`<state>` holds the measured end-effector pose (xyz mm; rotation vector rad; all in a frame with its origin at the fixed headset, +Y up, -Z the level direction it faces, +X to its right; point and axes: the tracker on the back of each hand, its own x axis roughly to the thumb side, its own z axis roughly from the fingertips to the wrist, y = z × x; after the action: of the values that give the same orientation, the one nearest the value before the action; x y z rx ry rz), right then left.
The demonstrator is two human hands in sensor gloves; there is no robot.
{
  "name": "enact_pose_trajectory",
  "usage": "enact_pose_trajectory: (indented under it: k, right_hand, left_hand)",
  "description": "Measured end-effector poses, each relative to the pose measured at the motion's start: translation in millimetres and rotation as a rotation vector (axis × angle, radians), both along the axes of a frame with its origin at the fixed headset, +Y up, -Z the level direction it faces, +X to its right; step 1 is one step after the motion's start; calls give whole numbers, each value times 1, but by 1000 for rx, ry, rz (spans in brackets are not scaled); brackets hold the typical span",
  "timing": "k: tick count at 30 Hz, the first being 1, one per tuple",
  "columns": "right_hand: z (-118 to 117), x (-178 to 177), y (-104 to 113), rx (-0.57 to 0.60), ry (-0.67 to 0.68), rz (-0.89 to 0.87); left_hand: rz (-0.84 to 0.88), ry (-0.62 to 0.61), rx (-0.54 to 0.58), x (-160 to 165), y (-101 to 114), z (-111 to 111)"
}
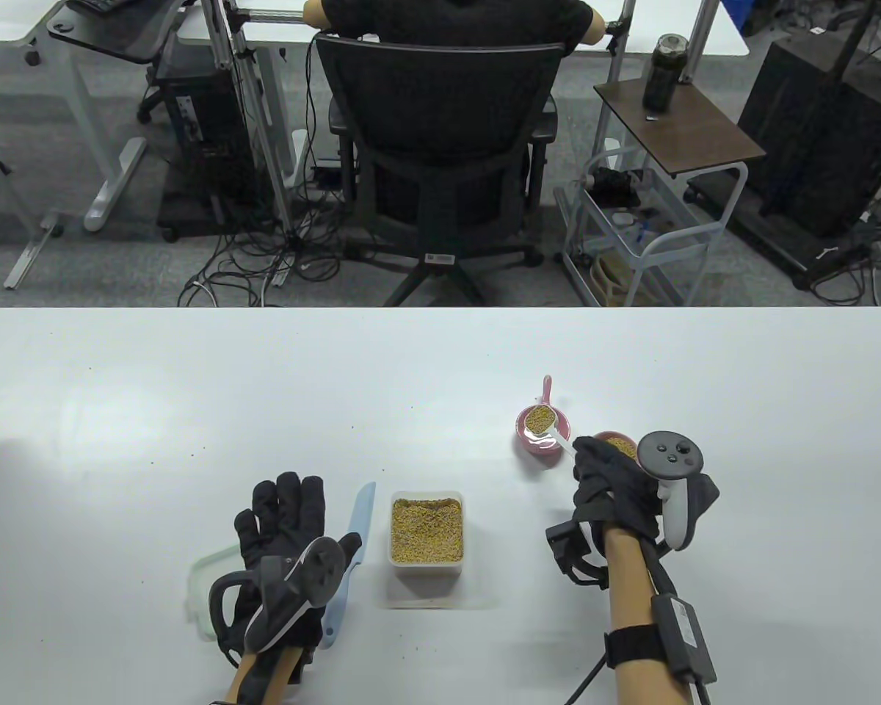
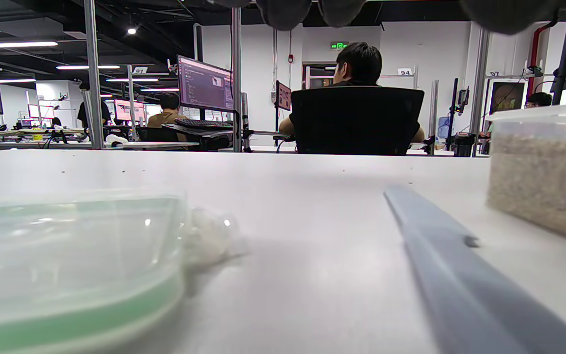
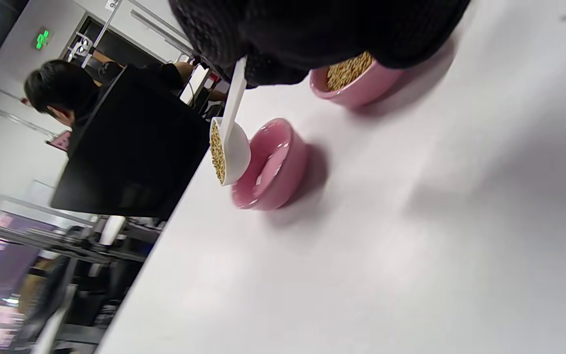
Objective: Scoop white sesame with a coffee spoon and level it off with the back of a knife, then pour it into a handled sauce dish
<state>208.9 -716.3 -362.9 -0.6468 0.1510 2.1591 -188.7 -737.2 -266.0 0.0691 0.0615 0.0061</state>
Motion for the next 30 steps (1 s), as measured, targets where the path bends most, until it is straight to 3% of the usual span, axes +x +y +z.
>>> enact_pose_trajectory:
  k: [11, 17, 20, 24, 30]
  right_hand:
    - [-4, -41, 10, 28, 39, 580]
    - [7, -55, 17, 118, 94, 711]
    - [20, -58, 27, 204, 137, 682]
    - [49, -60, 34, 329, 250, 455]
    - [79, -64, 10, 440, 351, 261]
  left_hand:
    - [-24, -5, 21, 3, 0, 1]
    - [-46, -9, 5, 5, -1, 0]
    - [-46, -10, 2, 5, -1, 1]
    - [-36, -19, 0, 6, -1, 1]
    - [-19, -36, -23, 8, -5, 0]
